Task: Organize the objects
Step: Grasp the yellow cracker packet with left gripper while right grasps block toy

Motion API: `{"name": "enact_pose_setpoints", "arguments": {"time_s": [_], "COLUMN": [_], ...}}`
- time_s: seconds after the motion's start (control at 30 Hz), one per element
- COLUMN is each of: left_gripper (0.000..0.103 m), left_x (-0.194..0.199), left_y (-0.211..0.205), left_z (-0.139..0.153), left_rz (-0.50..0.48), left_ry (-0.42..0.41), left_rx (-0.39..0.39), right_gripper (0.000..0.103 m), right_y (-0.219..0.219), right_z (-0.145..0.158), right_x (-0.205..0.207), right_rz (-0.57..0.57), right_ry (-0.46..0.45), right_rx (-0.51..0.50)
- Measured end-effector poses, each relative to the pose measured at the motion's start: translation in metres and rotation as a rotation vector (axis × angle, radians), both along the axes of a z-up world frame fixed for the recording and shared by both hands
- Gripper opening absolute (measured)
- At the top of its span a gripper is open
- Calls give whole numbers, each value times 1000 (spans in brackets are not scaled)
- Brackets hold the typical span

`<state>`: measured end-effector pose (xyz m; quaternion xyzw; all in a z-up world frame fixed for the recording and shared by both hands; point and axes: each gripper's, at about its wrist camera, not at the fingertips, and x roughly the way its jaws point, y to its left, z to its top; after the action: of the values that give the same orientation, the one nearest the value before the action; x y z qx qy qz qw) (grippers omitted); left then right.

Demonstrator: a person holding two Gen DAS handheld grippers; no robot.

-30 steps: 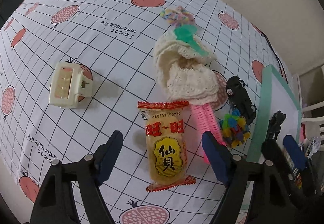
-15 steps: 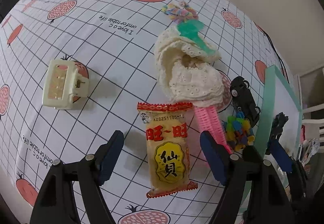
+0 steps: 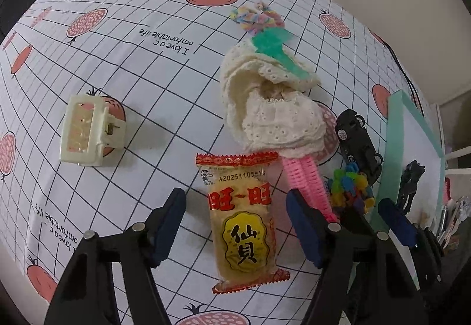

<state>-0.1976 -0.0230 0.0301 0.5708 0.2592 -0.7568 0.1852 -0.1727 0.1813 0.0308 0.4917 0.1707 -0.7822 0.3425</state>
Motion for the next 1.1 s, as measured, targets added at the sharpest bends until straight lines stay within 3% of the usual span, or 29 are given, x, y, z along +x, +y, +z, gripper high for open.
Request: {"name": "enact_pose_setpoints", "arguments": {"time_s": [0.23, 0.4, 0.53, 0.6, 0.9, 1.1], "left_gripper": [64, 51, 48, 39, 37, 37], "left_x": [-1, 1, 3, 14, -1, 0], "left_y": [7, 5, 4, -1, 4, 4], "left_z": [1, 1, 2, 6, 4, 5], "left_rz": [-19, -20, -20, -22, -16, -18], "left_ry": [-2, 8, 19, 26, 38, 39], "left_rx": [-53, -71, -71, -68, -56, -58], "right_gripper": [58, 58, 57, 57, 41, 40], "right_y": [-2, -6, -9, -9, -7, -5], "right_z": [-5, -7, -10, -10, -14, -16], "right_x": [-2, -1, 1, 0, -2, -5], "right_rz": [-3, 4, 12, 11, 10, 6], "right_ry": [-12, -18, -21, -23, -40, -50], "right_rx": [-4, -11, -10, -11, -9, -18]}}
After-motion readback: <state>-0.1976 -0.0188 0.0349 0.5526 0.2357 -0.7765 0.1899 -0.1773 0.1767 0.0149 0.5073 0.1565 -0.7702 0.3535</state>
